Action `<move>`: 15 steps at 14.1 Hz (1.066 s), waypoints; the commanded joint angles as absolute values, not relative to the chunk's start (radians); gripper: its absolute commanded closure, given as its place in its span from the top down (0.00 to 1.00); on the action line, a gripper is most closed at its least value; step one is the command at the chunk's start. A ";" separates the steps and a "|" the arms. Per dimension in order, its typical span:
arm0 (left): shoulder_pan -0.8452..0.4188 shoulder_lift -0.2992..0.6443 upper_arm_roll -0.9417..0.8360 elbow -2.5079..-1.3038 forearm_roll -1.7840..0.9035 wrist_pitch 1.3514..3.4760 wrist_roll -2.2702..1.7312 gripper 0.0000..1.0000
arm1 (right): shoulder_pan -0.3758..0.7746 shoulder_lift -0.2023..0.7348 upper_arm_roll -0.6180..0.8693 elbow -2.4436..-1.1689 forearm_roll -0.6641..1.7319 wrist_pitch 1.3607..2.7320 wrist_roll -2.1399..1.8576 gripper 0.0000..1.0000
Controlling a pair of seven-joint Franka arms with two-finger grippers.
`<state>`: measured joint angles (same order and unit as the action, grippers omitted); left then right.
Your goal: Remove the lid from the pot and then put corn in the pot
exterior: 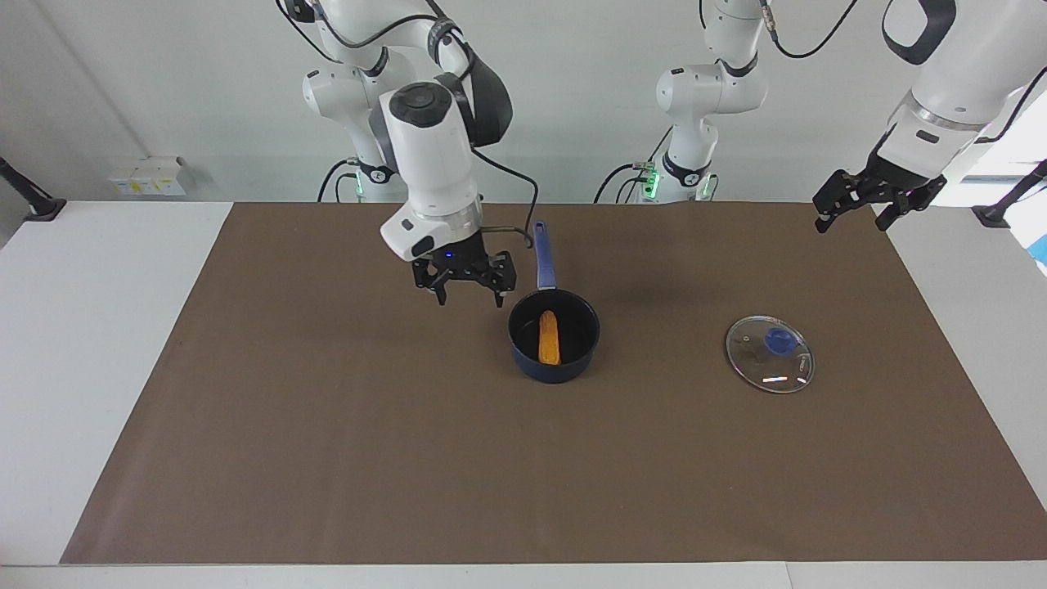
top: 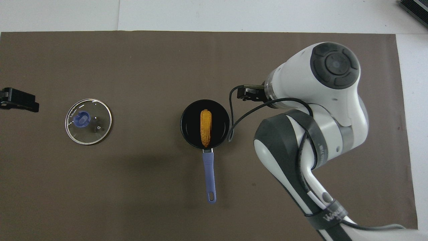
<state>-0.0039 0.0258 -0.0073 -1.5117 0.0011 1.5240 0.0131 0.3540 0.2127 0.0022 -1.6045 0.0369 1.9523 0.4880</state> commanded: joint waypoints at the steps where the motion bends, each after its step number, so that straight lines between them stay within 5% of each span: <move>1: 0.002 0.014 -0.011 -1.516 0.009 1.509 0.005 1.00 | 0.266 0.137 0.014 -1.620 0.017 1.886 0.416 1.00; 10: 0.002 0.014 -0.011 -1.516 0.009 1.509 0.005 1.00 | 0.075 0.008 0.011 -1.500 0.020 1.571 0.175 1.00; 15: 0.002 0.014 -0.011 -1.516 0.009 1.509 0.005 1.00 | 0.032 -0.037 0.009 -1.545 0.037 1.575 0.183 1.00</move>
<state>-0.0039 0.0258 -0.0073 -1.5117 0.0011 1.5227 0.0131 0.0561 -0.0182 0.0002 -1.5199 0.0296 1.5809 0.2026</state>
